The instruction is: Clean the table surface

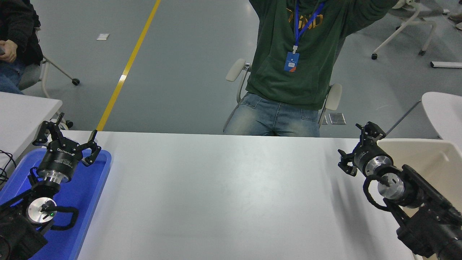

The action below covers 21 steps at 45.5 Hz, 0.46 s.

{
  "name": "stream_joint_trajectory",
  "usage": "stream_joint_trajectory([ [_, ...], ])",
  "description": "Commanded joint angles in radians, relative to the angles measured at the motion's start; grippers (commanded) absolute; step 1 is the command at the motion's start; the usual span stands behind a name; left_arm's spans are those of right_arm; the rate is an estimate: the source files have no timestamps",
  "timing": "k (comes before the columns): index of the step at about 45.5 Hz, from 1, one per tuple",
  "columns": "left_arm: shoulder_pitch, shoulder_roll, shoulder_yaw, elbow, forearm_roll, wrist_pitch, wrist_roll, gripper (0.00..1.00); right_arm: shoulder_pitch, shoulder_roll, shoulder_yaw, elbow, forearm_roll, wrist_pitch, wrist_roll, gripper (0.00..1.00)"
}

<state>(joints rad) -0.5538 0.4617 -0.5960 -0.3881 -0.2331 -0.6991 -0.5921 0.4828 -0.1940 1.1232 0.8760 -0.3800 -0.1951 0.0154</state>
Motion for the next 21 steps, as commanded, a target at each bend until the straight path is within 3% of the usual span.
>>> stream_joint_trajectory([
  [1,0.0,0.0,-0.001,0.0,0.0,0.0,0.0,1.0,-0.003,0.094,0.032,0.0,0.001,0.0,0.052,1.0],
  [21,0.0,0.0,0.001,0.0,0.0,0.0,0.0,1.0,-0.018,0.114,0.02,-0.014,0.003,0.002,0.075,1.0],
])
